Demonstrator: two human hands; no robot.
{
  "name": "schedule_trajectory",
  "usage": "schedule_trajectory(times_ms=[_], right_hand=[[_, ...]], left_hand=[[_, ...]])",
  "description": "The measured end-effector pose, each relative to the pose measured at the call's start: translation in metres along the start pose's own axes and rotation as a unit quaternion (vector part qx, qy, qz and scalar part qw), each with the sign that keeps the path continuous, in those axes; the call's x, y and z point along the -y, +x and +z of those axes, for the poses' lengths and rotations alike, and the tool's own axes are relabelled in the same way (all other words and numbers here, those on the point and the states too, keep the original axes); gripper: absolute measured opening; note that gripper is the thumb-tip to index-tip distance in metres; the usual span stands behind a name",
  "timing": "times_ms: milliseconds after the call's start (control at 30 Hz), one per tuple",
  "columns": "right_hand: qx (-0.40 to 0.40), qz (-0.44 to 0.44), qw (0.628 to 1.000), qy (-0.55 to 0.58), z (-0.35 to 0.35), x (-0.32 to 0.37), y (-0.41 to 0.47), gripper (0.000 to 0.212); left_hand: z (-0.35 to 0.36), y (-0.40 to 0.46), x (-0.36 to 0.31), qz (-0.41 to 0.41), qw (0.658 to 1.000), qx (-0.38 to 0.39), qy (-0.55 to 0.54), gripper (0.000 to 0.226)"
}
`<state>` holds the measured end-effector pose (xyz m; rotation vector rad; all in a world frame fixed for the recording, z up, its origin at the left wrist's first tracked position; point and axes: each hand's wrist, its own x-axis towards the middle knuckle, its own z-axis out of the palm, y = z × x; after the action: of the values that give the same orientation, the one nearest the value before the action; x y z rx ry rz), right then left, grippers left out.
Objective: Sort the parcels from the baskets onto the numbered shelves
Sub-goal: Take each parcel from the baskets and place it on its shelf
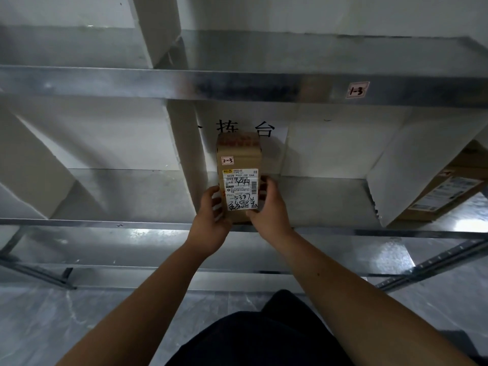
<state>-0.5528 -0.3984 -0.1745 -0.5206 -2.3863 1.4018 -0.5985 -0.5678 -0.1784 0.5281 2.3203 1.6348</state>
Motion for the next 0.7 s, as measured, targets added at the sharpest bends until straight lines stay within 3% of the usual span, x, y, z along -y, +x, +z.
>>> schedule_trajectory(times_ms=[400, 700], right_hand=[[-0.015, -0.011, 0.999, -0.034, 0.019, -0.009, 0.02, 0.076], [0.009, 0.024, 0.999, -0.048, 0.015, -0.007, 0.026, 0.079]], left_hand=[[0.003, 0.025, 0.017, 0.011, 1.0, 0.002, 0.001, 0.089], [-0.001, 0.023, 0.008, -0.052, 0.998, -0.025, 0.031, 0.086]])
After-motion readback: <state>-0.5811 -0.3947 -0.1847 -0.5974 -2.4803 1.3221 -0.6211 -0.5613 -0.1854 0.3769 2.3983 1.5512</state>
